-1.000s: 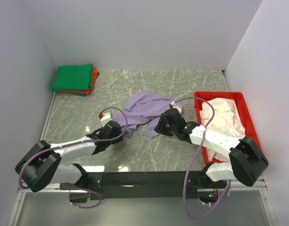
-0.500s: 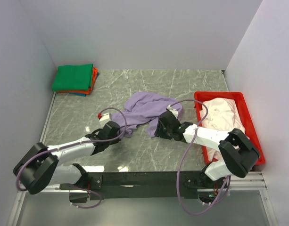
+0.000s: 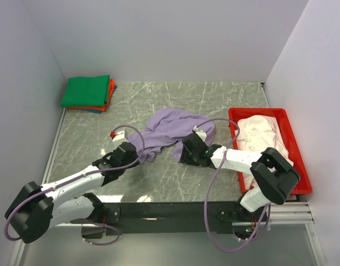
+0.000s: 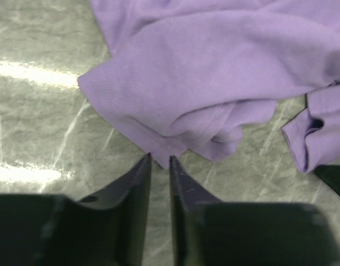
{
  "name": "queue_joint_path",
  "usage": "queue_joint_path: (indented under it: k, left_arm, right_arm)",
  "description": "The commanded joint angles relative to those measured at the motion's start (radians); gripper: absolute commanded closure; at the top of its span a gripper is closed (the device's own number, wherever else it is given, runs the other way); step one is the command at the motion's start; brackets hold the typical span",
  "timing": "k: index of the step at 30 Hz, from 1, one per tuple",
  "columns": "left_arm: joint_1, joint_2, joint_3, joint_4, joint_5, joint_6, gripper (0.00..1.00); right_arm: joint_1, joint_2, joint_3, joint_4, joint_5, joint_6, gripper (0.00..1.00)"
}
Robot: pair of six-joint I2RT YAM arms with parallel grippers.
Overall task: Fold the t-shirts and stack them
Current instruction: Flatten the tshirt out
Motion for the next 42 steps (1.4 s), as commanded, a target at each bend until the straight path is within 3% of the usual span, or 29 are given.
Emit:
queue_joint_path:
  k: [1,8,12,29,42]
  left_arm:
    - [-0.002,0.043,0.034,0.069,0.057,0.081,0.73]
    - [-0.048,0.183,0.094,0.058,0.019,0.125,0.53]
    - [-0.069,0.212,0.120,0.066,0.001,0.136,0.50]
    - [-0.149,0.404,0.241,-0.043,-0.176,0.098,0.57]
    - [-0.165,0.459,0.225,-0.069,-0.134,0.013,0.59]
  right_arm:
    - [0.012,0.013,0.028,0.017,0.041,0.018,0.49]
    - [0.012,-0.003,0.019,0.006,0.058,0.018,0.49]
    - [0.012,-0.003,0.019,0.007,0.058,0.016,0.49]
    - [0.010,-0.015,0.014,0.003,0.064,0.008,0.49]
    - [0.012,-0.035,0.003,0.001,0.061,0.002,0.49]
